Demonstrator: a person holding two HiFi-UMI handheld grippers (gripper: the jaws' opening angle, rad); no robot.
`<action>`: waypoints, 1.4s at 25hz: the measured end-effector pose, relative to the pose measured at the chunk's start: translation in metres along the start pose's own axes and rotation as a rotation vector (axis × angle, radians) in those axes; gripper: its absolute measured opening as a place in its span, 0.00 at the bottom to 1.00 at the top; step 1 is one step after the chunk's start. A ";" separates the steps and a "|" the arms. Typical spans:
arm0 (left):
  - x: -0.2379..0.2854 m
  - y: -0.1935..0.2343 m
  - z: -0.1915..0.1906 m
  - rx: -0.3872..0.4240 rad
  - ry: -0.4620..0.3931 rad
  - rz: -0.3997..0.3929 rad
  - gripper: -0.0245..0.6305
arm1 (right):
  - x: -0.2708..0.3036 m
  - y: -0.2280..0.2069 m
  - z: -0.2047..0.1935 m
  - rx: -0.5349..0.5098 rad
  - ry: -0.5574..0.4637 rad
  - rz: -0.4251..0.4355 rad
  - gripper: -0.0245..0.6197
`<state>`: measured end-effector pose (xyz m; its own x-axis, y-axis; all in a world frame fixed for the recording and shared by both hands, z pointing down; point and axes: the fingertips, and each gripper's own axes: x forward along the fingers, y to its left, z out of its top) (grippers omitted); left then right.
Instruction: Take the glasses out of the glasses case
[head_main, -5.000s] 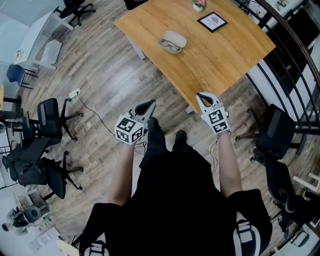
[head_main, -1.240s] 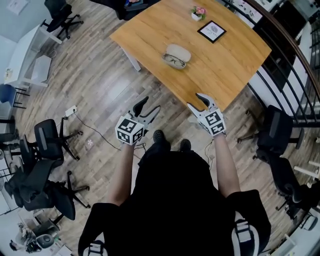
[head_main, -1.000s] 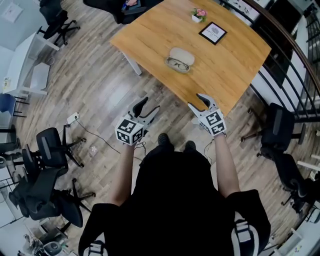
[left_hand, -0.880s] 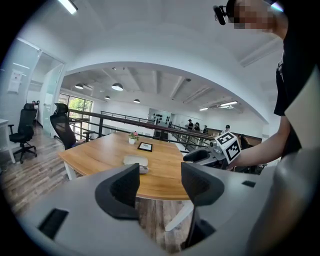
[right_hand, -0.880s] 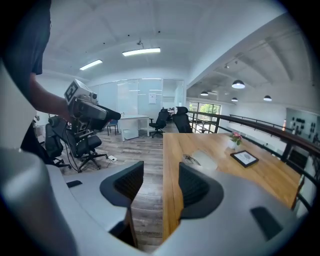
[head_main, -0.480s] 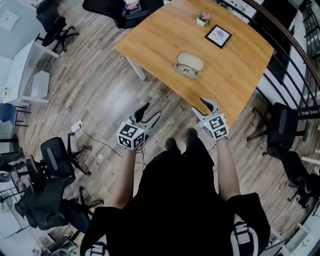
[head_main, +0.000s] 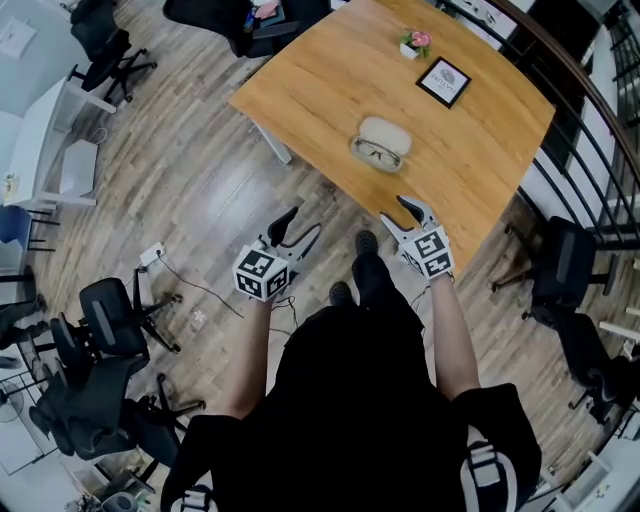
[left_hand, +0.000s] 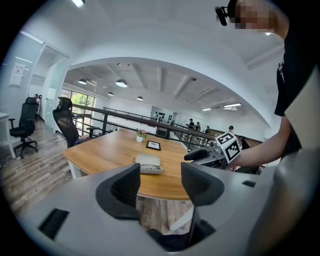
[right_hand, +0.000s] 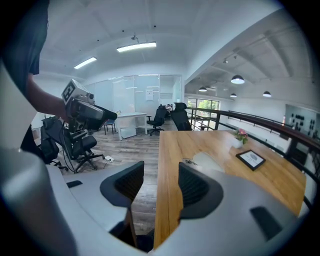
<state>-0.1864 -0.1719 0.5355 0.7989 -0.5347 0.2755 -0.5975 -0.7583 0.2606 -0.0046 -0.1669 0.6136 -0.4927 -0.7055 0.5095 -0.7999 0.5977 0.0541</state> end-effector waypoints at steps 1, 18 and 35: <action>0.005 0.004 0.003 -0.001 -0.001 0.003 0.44 | 0.005 -0.005 0.002 -0.002 0.001 0.003 0.40; 0.074 0.041 0.032 -0.031 0.017 0.048 0.44 | 0.052 -0.084 0.022 -0.026 0.018 0.046 0.36; 0.128 0.071 0.032 -0.069 0.096 0.126 0.44 | 0.108 -0.125 -0.006 -0.019 0.094 0.173 0.30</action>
<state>-0.1241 -0.3064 0.5599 0.7089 -0.5835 0.3963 -0.6986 -0.6582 0.2806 0.0446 -0.3153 0.6670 -0.5870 -0.5538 0.5905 -0.6994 0.7143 -0.0253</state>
